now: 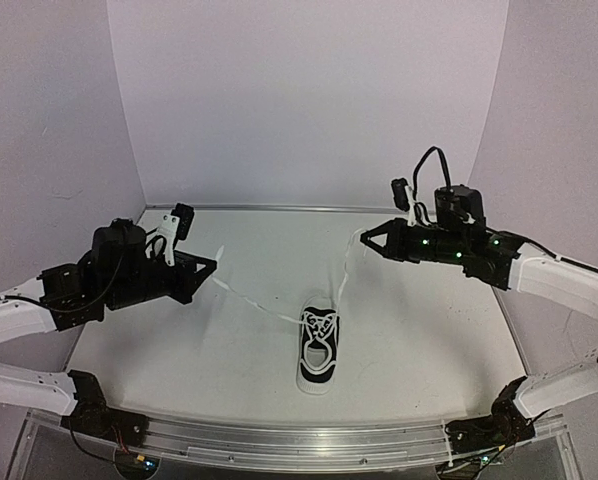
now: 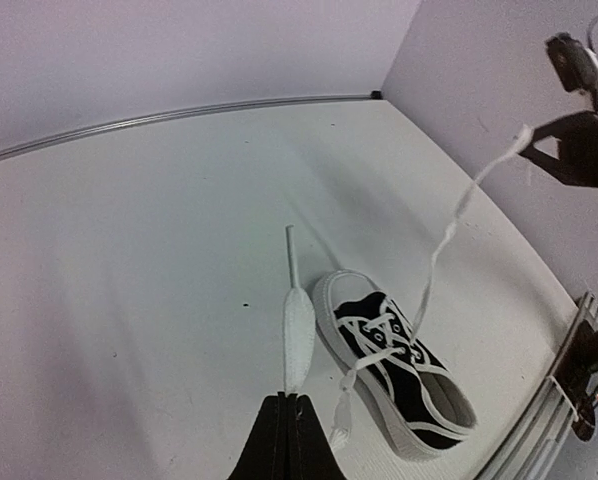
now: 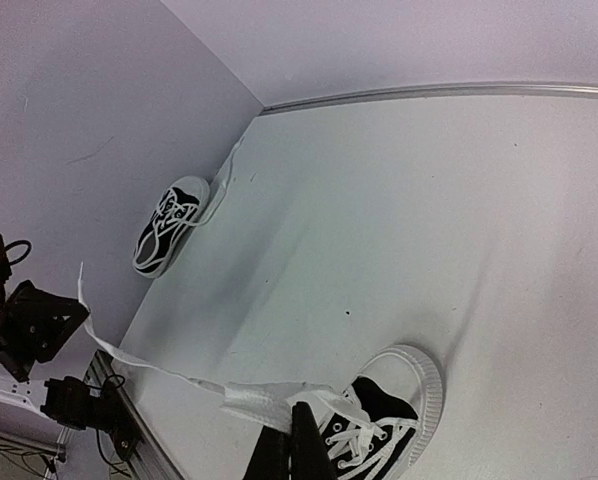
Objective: Tie the shoes
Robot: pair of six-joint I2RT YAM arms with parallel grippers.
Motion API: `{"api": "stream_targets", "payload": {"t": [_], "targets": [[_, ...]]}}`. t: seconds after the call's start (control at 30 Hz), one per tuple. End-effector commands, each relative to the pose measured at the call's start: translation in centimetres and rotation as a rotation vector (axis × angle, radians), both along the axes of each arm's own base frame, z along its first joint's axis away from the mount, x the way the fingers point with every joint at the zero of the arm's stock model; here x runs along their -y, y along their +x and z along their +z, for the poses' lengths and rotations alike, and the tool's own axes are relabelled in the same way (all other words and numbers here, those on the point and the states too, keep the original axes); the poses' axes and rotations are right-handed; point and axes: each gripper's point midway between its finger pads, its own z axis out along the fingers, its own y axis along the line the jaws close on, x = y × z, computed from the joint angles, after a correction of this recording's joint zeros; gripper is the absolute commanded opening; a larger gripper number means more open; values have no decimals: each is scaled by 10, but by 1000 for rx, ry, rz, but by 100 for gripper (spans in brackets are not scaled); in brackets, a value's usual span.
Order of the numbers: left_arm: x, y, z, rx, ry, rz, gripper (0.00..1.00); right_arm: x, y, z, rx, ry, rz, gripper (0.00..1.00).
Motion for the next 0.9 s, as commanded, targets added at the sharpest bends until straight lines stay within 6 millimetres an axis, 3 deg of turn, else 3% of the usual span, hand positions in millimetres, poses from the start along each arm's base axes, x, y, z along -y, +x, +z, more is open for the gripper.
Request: {"api": "stream_targets", "payload": {"t": [0.0,0.2,0.43,0.5,0.67,0.77,0.87], "targets": [[5,-20,30,140,-72,-113,0,-33,0,29,63,53,126,0],[8,-33,33,158,-29,-190,0,-92,-5,10,34,27,253,0],[8,-44,35,168,-27,-243,0,-180,-32,-32,-34,-14,412,0],[8,-46,34,166,-27,-249,0,-197,-38,-45,-70,-19,447,9],[5,-49,32,166,-27,-254,0,-194,-33,-52,-78,-45,405,42],[5,-49,28,167,-12,-257,0,-184,-30,-50,-73,-80,380,51],[9,-47,22,160,11,-267,0,-169,-27,-47,-77,-93,355,52]]}}
